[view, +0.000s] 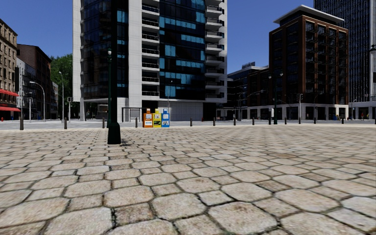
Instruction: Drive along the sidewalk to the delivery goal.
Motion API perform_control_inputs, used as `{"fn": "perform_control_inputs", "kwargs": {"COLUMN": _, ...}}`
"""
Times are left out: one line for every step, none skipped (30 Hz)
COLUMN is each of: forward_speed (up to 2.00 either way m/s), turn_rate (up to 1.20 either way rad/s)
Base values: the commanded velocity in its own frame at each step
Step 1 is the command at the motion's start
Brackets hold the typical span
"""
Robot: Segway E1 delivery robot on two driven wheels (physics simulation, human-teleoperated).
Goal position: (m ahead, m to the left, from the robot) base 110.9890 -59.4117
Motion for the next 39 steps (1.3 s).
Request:
{"fn": "perform_control_inputs", "kwargs": {"forward_speed": 0.0, "turn_rate": 0.0}}
{"fn": "perform_control_inputs", "kwargs": {"forward_speed": 0.0, "turn_rate": 0.0}}
{"fn": "perform_control_inputs", "kwargs": {"forward_speed": 0.0, "turn_rate": 0.0}}
{"fn": "perform_control_inputs", "kwargs": {"forward_speed": 0.0, "turn_rate": 0.0}}
{"fn": "perform_control_inputs", "kwargs": {"forward_speed": 0.0, "turn_rate": 0.0}}
{"fn": "perform_control_inputs", "kwargs": {"forward_speed": 0.0, "turn_rate": 0.0}}
{"fn": "perform_control_inputs", "kwargs": {"forward_speed": 0.0, "turn_rate": 0.0}}
{"fn": "perform_control_inputs", "kwargs": {"forward_speed": 0.0, "turn_rate": 0.0}}
{"fn": "perform_control_inputs", "kwargs": {"forward_speed": 0.0, "turn_rate": 0.0}}
{"fn": "perform_control_inputs", "kwargs": {"forward_speed": 0.0, "turn_rate": 0.0}}
{"fn": "perform_control_inputs", "kwargs": {"forward_speed": 0.0, "turn_rate": 0.0}}
{"fn": "perform_control_inputs", "kwargs": {"forward_speed": 0.0, "turn_rate": 0.0}}
{"fn": "perform_control_inputs", "kwargs": {"forward_speed": 0.0, "turn_rate": 0.0}}
{"fn": "perform_control_inputs", "kwargs": {"forward_speed": 0.0, "turn_rate": 0.0}}
{"fn": "perform_control_inputs", "kwargs": {"forward_speed": 0.0, "turn_rate": 0.0}}
{"fn": "perform_control_inputs", "kwargs": {"forward_speed": 0.0, "turn_rate": 0.0}}
{"fn": "perform_control_inputs", "kwargs": {"forward_speed": 0.0, "turn_rate": 0.0}}
{"fn": "perform_control_inputs", "kwargs": {"forward_speed": 0.0, "turn_rate": 0.0}}
{"fn": "perform_control_inputs", "kwargs": {"forward_speed": 0.0, "turn_rate": 0.0}}
{"fn": "perform_control_inputs", "kwargs": {"forward_speed": 0.0, "turn_rate": 0.0}}
{"fn": "perform_control_inputs", "kwargs": {"forward_speed": 0.0, "turn_rate": 0.0}}
{"fn": "perform_control_inputs", "kwargs": {"forward_speed": 0.0, "turn_rate": 0.0}}
{"fn": "perform_control_inputs", "kwargs": {"forward_speed": 0.0, "turn_rate": 0.0}}
{"fn": "perform_control_inputs", "kwargs": {"forward_speed": 0.0, "turn_rate": 0.0}}
{"fn": "perform_control_inputs", "kwargs": {"forward_speed": 0.0, "turn_rate": 0.0}}
{"fn": "perform_control_inputs", "kwargs": {"forward_speed": 0.0, "turn_rate": 0.0}}
{"fn": "perform_control_inputs", "kwargs": {"forward_speed": 0.0, "turn_rate": 0.0}}
{"fn": "perform_control_inputs", "kwargs": {"forward_speed": 0.0, "turn_rate": 0.0}}
{"fn": "perform_control_inputs", "kwargs": {"forward_speed": 0.0, "turn_rate": 0.0}}
{"fn": "perform_control_inputs", "kwargs": {"forward_speed": 0.0, "turn_rate": 0.0}}
{"fn": "perform_control_inputs", "kwargs": {"forward_speed": 0.0, "turn_rate": -0.42}}
{"fn": "perform_control_inputs", "kwargs": {"forward_speed": 0.0, "turn_rate": -0.93}}
{"fn": "perform_control_inputs", "kwargs": {"forward_speed": 0.0, "turn_rate": -0.93}}
{"fn": "perform_control_inputs", "kwargs": {"forward_speed": 0.0, "turn_rate": -1.04}}
{"fn": "perform_control_inputs", "kwargs": {"forward_speed": 0.0, "turn_rate": -1.2}}
{"fn": "perform_control_inputs", "kwargs": {"forward_speed": 0.0, "turn_rate": -1.2}}
{"fn": "perform_control_inputs", "kwargs": {"forward_speed": 0.0, "turn_rate": -1.2}}
{"fn": "perform_control_inputs", "kwargs": {"forward_speed": 0.0, "turn_rate": -1.2}}
{"fn": "perform_control_inputs", "kwargs": {"forward_speed": 0.0, "turn_rate": -1.2}}
